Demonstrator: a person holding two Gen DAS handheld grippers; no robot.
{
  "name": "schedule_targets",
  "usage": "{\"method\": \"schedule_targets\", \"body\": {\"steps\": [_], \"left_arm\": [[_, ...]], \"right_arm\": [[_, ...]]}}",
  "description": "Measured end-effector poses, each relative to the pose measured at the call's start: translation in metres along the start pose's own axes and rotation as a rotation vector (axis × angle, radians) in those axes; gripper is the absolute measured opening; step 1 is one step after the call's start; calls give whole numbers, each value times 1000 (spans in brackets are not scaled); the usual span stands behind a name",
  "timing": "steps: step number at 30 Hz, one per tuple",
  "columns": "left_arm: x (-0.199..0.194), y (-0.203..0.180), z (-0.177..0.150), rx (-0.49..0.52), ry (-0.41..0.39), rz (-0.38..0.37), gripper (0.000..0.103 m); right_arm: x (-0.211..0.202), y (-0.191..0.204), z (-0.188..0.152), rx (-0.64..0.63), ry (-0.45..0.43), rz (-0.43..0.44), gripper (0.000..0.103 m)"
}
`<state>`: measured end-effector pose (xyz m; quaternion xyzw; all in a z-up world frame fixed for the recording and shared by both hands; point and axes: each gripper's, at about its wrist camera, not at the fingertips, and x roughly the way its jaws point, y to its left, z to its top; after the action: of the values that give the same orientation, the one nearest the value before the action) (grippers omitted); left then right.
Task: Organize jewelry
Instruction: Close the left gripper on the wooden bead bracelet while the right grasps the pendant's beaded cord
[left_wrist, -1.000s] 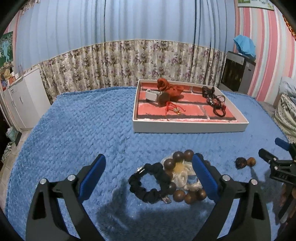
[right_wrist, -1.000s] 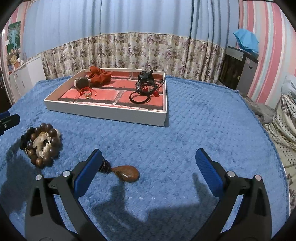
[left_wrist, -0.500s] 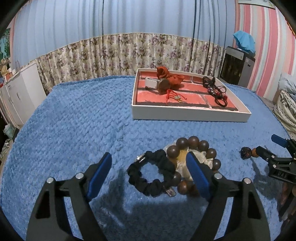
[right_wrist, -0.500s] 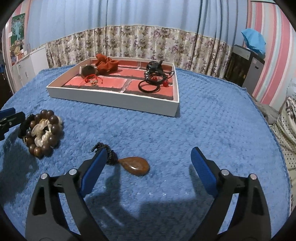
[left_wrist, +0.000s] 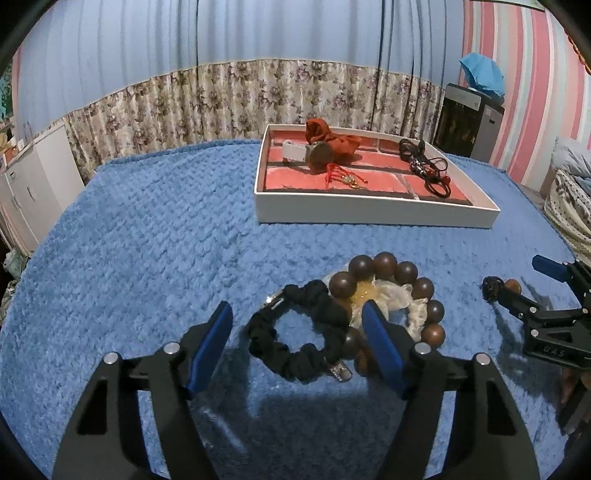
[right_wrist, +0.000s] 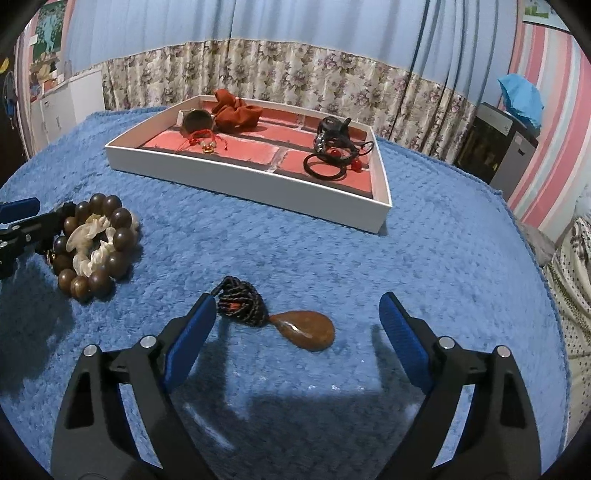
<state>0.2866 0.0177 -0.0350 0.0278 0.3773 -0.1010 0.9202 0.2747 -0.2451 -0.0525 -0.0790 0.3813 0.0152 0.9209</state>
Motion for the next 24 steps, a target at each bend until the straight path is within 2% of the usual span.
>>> {"method": "schedule_targets", "body": {"steps": [6,8,18,24], "left_arm": [[4,1,-2,-6,15,-8,68],[5,1,-3,-5,22,-11,63],[2,2,1,-19,2,-13,63],[0,-7,11,-11,3,-6,63]], "right_arm": [[2,-2,2,11,7,7,83],[3,-2,1,10,10,10,83],[3,-3,2,26,-4,19,83],[5,-5,5,25,0,36,80]]}}
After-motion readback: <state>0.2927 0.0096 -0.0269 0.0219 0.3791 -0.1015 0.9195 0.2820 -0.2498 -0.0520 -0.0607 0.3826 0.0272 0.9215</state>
